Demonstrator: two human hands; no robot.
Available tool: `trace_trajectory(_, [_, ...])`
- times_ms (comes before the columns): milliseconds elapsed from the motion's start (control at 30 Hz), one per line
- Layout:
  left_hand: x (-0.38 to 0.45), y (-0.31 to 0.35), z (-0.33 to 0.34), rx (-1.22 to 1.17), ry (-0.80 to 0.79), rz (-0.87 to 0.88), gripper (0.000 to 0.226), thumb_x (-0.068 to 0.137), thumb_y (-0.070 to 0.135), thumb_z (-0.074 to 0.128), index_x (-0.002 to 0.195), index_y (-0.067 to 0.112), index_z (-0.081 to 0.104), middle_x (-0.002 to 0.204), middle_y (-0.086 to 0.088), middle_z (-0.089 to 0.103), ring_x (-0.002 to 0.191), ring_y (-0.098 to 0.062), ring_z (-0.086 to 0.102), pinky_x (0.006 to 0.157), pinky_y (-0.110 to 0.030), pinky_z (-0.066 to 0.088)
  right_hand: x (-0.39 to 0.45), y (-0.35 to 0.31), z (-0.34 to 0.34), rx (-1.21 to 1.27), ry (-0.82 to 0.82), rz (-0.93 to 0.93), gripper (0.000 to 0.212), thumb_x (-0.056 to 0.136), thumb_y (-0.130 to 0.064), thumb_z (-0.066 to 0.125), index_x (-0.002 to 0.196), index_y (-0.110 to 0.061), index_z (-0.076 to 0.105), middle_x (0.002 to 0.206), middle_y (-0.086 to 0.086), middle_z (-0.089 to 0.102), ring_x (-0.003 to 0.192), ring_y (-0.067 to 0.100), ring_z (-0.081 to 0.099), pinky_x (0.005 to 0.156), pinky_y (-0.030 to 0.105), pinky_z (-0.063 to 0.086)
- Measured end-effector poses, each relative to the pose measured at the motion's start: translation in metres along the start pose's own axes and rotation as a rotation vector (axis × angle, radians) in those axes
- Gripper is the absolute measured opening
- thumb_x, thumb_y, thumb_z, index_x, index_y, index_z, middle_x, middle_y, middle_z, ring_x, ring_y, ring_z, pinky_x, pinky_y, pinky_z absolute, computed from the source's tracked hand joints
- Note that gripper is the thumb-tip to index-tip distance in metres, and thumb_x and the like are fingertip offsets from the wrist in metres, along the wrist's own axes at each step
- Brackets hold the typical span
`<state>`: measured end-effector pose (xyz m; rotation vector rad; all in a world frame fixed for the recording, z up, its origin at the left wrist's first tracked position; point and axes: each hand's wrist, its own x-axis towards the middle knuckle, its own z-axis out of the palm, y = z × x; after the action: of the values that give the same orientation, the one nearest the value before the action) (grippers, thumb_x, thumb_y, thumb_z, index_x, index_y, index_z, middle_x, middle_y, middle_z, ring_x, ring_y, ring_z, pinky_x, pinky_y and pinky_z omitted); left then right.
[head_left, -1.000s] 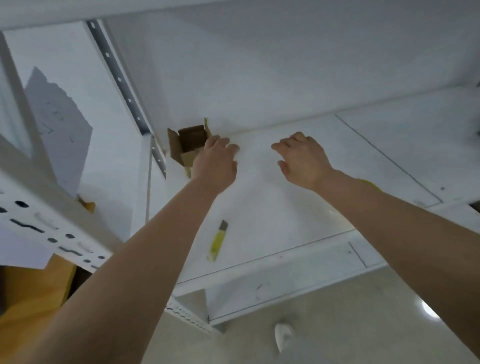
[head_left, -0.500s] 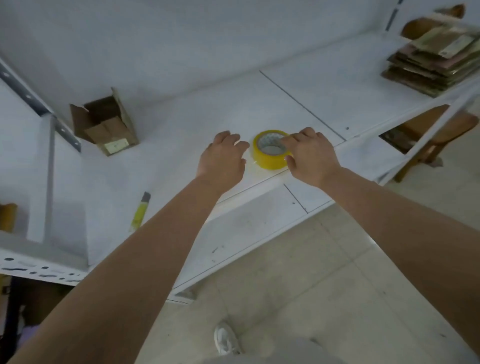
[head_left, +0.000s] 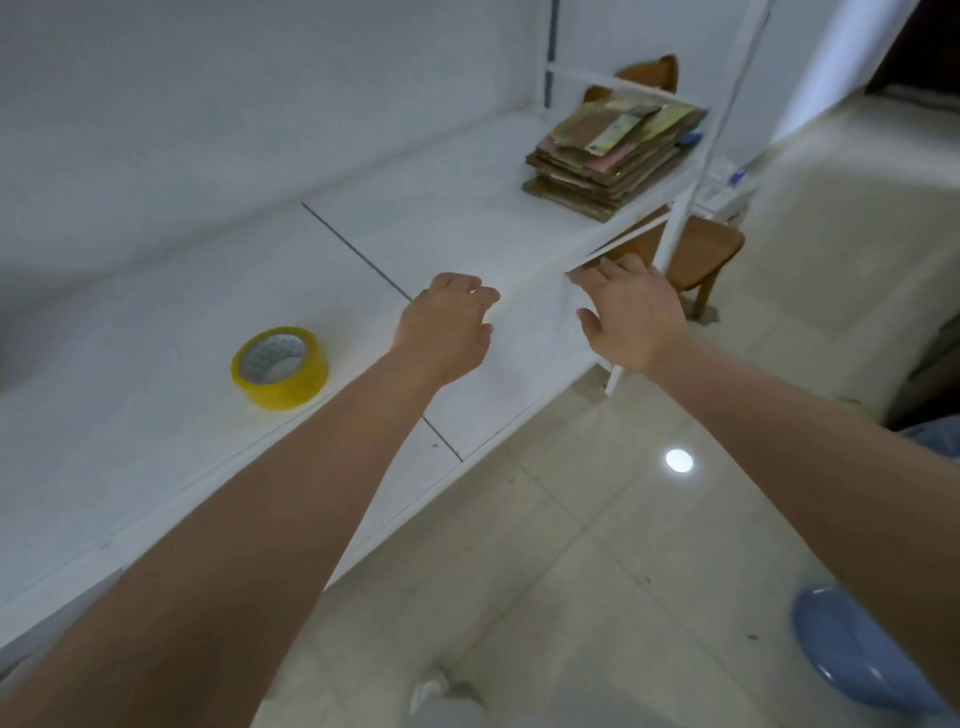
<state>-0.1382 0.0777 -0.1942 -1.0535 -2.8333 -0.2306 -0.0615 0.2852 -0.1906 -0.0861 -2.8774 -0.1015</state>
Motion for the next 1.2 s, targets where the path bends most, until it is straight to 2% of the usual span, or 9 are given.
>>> trace_trajectory(200, [0.086, 0.031, 0.000, 0.031, 0.036, 0.073, 0.045, 0.098, 0.024, 0.050, 0.142, 0.018, 0.045, 0.149, -0.006, 0.039, 0.141, -0.023, 0.027, 0.105, -0.038, 0.036, 0.044, 0.076, 0.008, 0.008, 0.048, 0.074, 0.033, 0.090, -0.024, 0.058, 0.120, -0.009, 0.059, 0.112, 0.016, 0.066, 0.110, 0.036, 0.052, 0.087, 0.043, 0.042])
trace_trajectory(433, [0.184, 0.043, 0.004, 0.062, 0.046, 0.082, 0.045, 0.098, 0.026, 0.048, 0.142, 0.018, 0.044, 0.150, -0.006, 0.037, 0.141, -0.024, 0.025, 0.105, -0.039, 0.035, 0.108, 0.147, 0.018, -0.030, 0.036, 0.140, 0.040, 0.092, -0.026, 0.056, 0.129, -0.011, 0.055, 0.121, 0.013, 0.063, 0.116, 0.035, 0.049, 0.092, 0.043, 0.042])
trace_trajectory(600, [0.246, 0.062, 0.009, 0.059, 0.039, 0.059, 0.041, 0.096, 0.025, 0.050, 0.137, 0.017, 0.048, 0.143, -0.006, 0.044, 0.135, -0.025, 0.031, 0.101, -0.039, 0.038, 0.147, 0.205, 0.032, -0.054, 0.001, 0.162, 0.040, 0.094, -0.030, 0.052, 0.132, -0.015, 0.052, 0.125, 0.011, 0.061, 0.119, 0.032, 0.048, 0.095, 0.043, 0.041])
trace_trajectory(733, [0.301, 0.077, 0.012, 0.057, 0.080, -0.014, 0.040, 0.096, 0.026, 0.048, 0.135, 0.017, 0.050, 0.137, -0.007, 0.048, 0.131, -0.026, 0.035, 0.095, -0.041, 0.043, 0.198, 0.248, 0.044, -0.078, 0.022, 0.137, 0.034, 0.095, -0.029, 0.049, 0.124, -0.013, 0.053, 0.119, 0.012, 0.062, 0.115, 0.032, 0.048, 0.092, 0.043, 0.041])
trace_trajectory(867, [0.342, 0.090, 0.026, 0.033, 0.089, -0.098, 0.042, 0.097, 0.027, 0.047, 0.138, 0.019, 0.048, 0.135, -0.007, 0.049, 0.128, -0.026, 0.037, 0.091, -0.039, 0.043, 0.242, 0.278, 0.054, -0.071, 0.013, 0.102, 0.042, 0.096, -0.031, 0.047, 0.134, -0.014, 0.049, 0.126, 0.014, 0.060, 0.124, 0.035, 0.044, 0.098, 0.045, 0.040])
trace_trajectory(967, [0.364, 0.090, 0.037, -0.007, 0.091, -0.175, 0.043, 0.098, 0.031, 0.047, 0.139, 0.020, 0.047, 0.134, -0.007, 0.050, 0.126, -0.027, 0.041, 0.090, -0.040, 0.044, 0.268, 0.293, 0.059, -0.033, 0.014, 0.072, 0.047, 0.097, -0.032, 0.046, 0.141, -0.016, 0.043, 0.124, 0.015, 0.061, 0.123, 0.036, 0.044, 0.096, 0.047, 0.041])
trace_trajectory(1200, [0.400, 0.068, 0.066, -0.046, 0.083, -0.299, 0.041, 0.099, 0.035, 0.046, 0.134, 0.014, 0.048, 0.123, -0.011, 0.055, 0.117, -0.030, 0.047, 0.085, -0.043, 0.048, 0.324, 0.308, 0.087, 0.019, 0.016, 0.073, 0.043, 0.101, -0.035, 0.040, 0.136, -0.012, 0.048, 0.126, 0.017, 0.059, 0.120, 0.036, 0.045, 0.092, 0.046, 0.044])
